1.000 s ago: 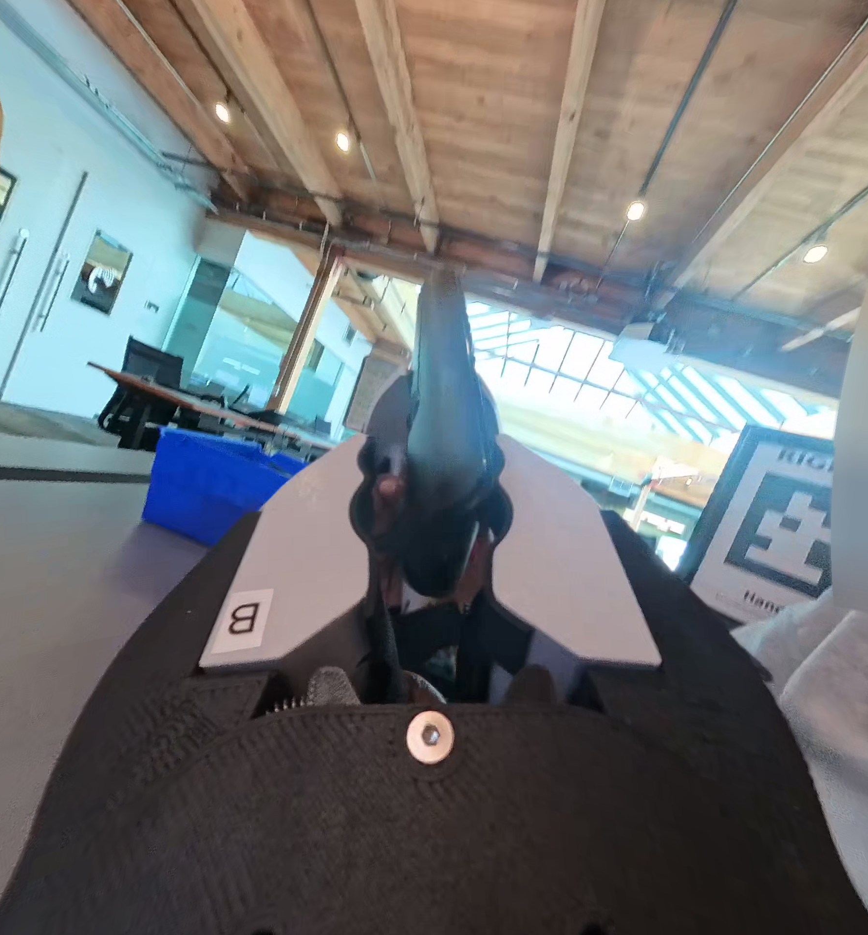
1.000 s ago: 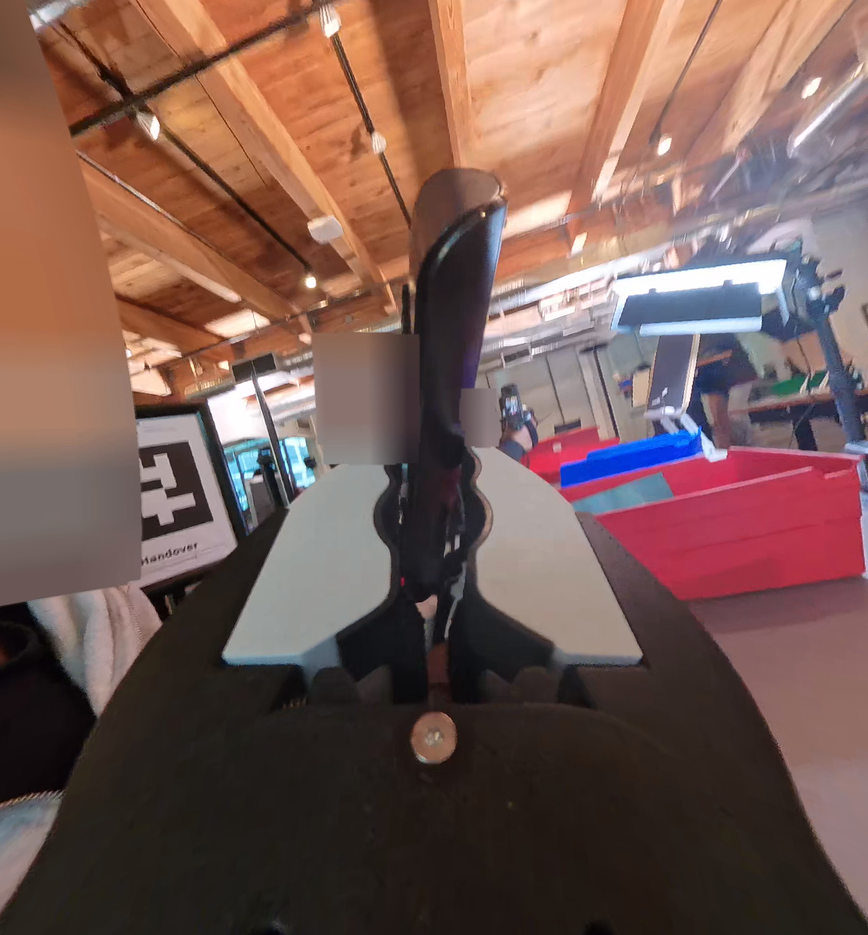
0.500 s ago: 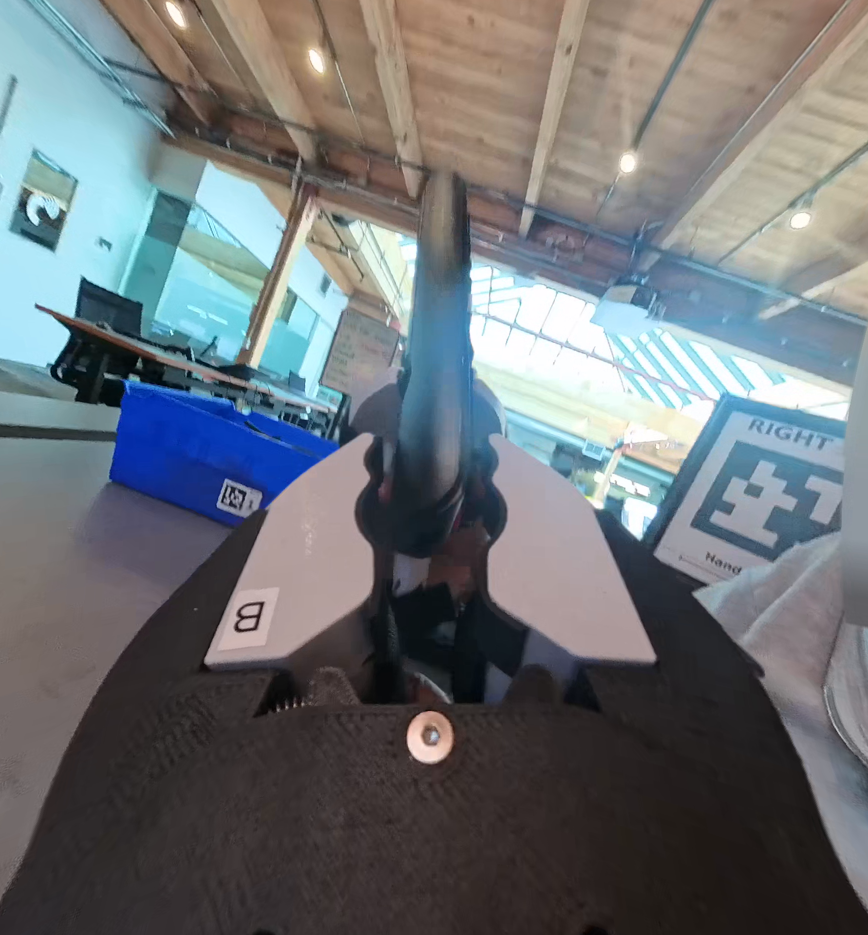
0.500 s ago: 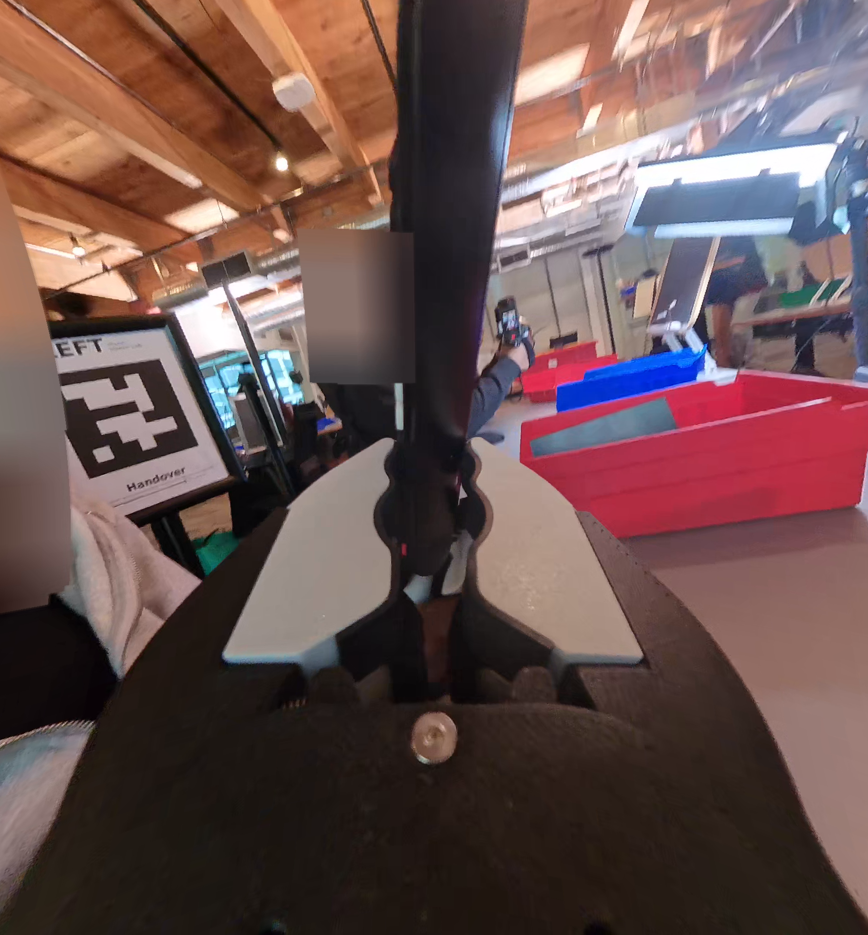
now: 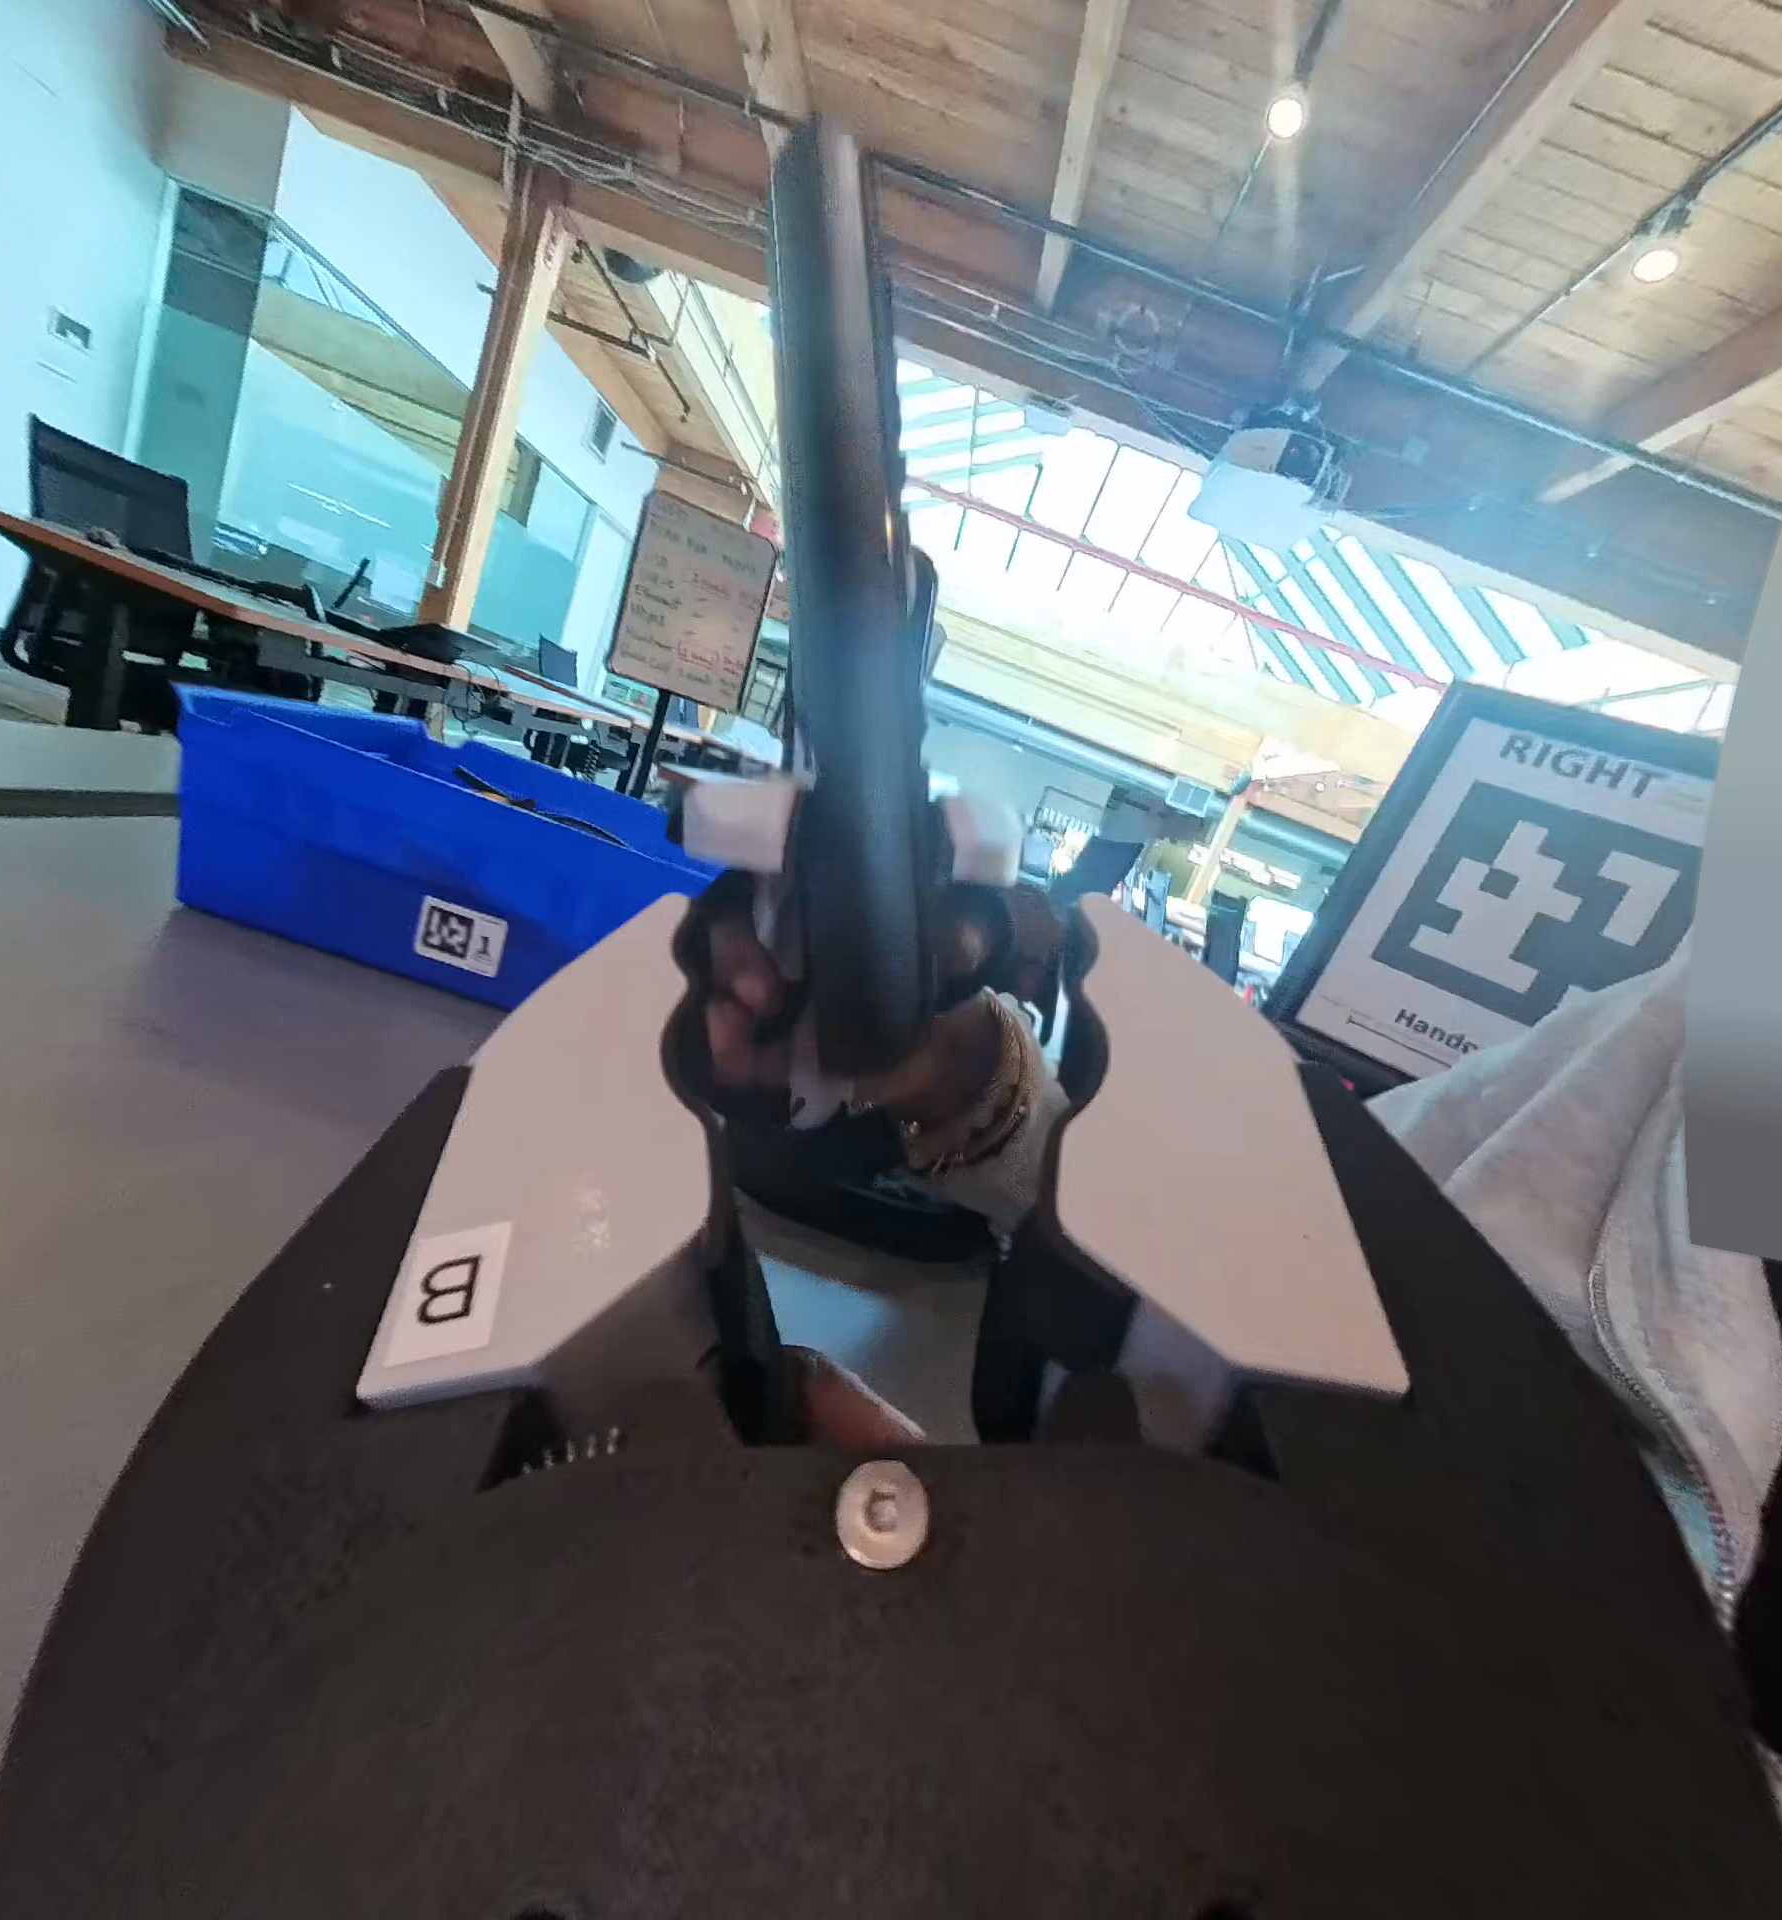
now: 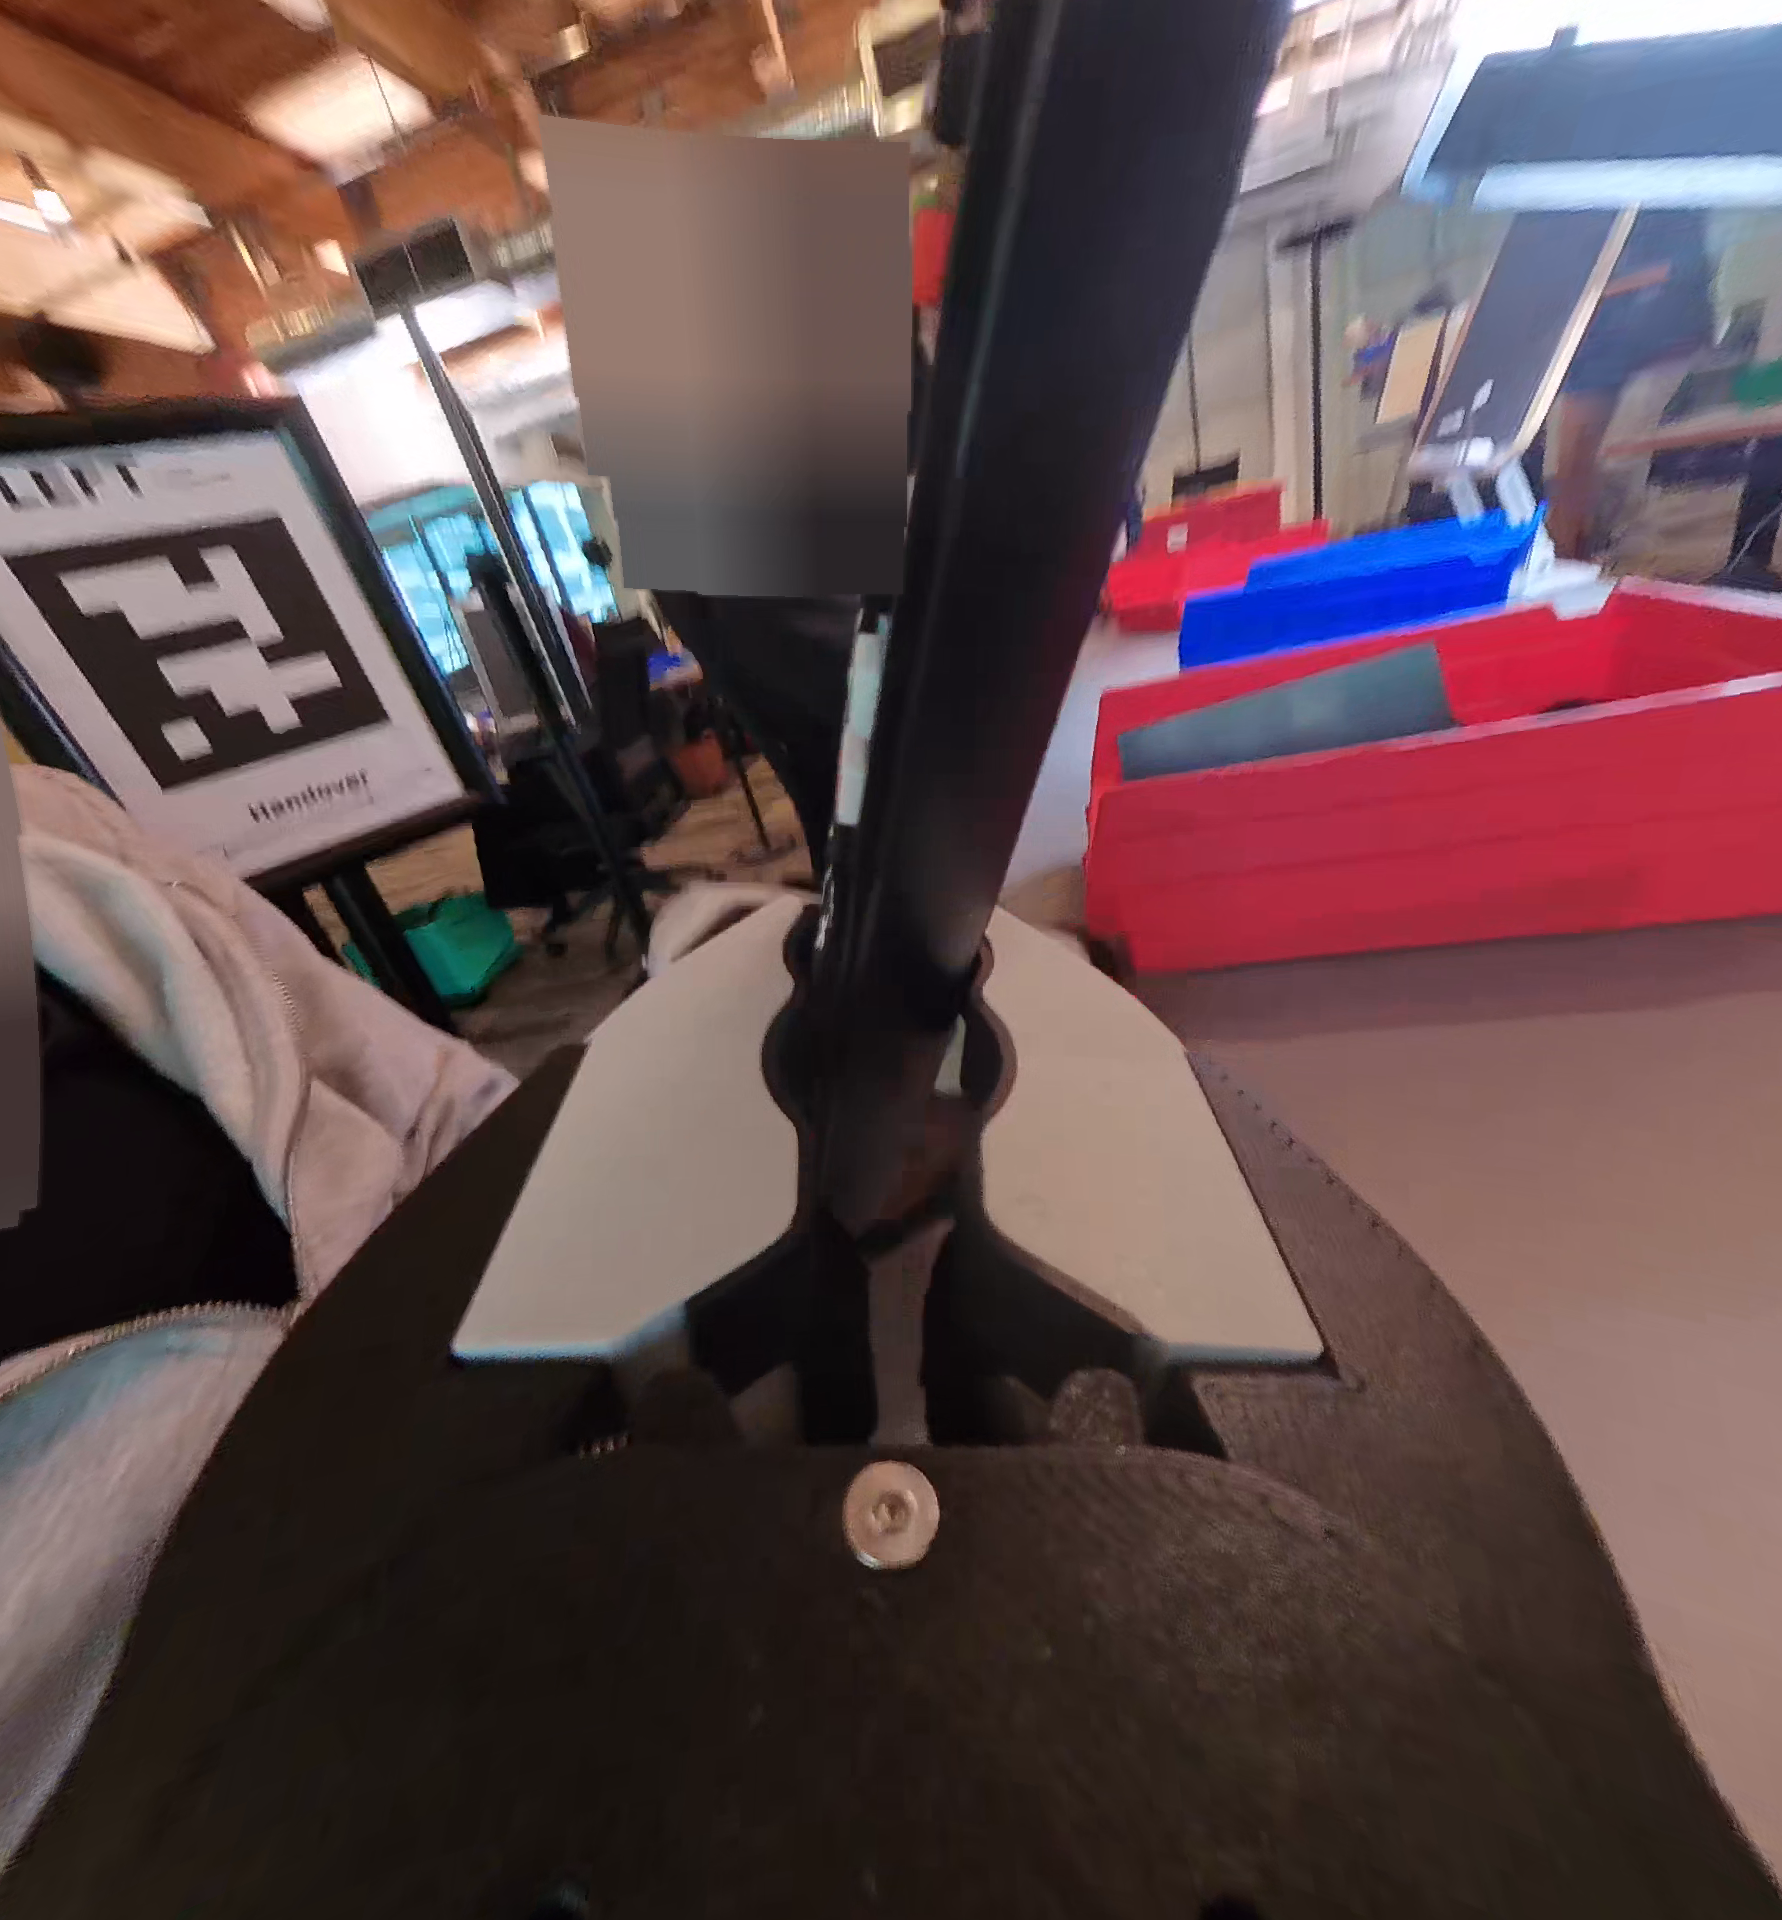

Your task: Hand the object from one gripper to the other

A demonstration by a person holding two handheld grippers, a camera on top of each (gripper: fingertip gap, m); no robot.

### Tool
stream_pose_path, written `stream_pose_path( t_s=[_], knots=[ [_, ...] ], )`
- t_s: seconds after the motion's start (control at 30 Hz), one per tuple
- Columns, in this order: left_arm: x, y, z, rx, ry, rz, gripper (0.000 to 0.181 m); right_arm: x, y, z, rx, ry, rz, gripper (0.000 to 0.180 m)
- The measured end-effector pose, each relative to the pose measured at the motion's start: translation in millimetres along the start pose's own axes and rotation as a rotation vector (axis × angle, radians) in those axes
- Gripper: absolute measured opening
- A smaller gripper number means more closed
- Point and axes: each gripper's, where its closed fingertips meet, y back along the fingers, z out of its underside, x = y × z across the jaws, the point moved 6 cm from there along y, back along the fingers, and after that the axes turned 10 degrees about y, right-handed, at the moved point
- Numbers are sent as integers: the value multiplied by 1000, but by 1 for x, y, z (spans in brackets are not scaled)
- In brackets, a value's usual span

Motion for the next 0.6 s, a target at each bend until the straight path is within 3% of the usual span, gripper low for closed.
stream_pose_path(
  t_s=[0.1,0.17,0.23,0.27,0.37,0.43,0.5,0.6],
  knots=[
    [0,8,-14,53,-6,-30,59,0,-4,17,-187,4,-18,25],
    [-1,5,-13,-14,-15,-70,62,-4,-11,29,-276,2,-47,25],
    [-4,2,-8,-84,-43,-113,38,-9,-17,36,-325,-2,-82,25],
    [-2,1,-7,-90,-62,-91,24,-10,-19,38,-341,1,-81,25],
    [-3,3,-12,-5,-70,-113,23,-6,-19,36,-291,-26,-54,26],
    [-4,8,-19,92,-59,-123,23,-4,-18,35,-264,-44,-48,40],
    [-4,12,-23,137,-43,-107,24,-3,-18,38,-283,-32,-36,26],
    [-1,14,-25,151,-70,-95,25,-3,-15,37,-311,-41,-50,25]
  ],
)
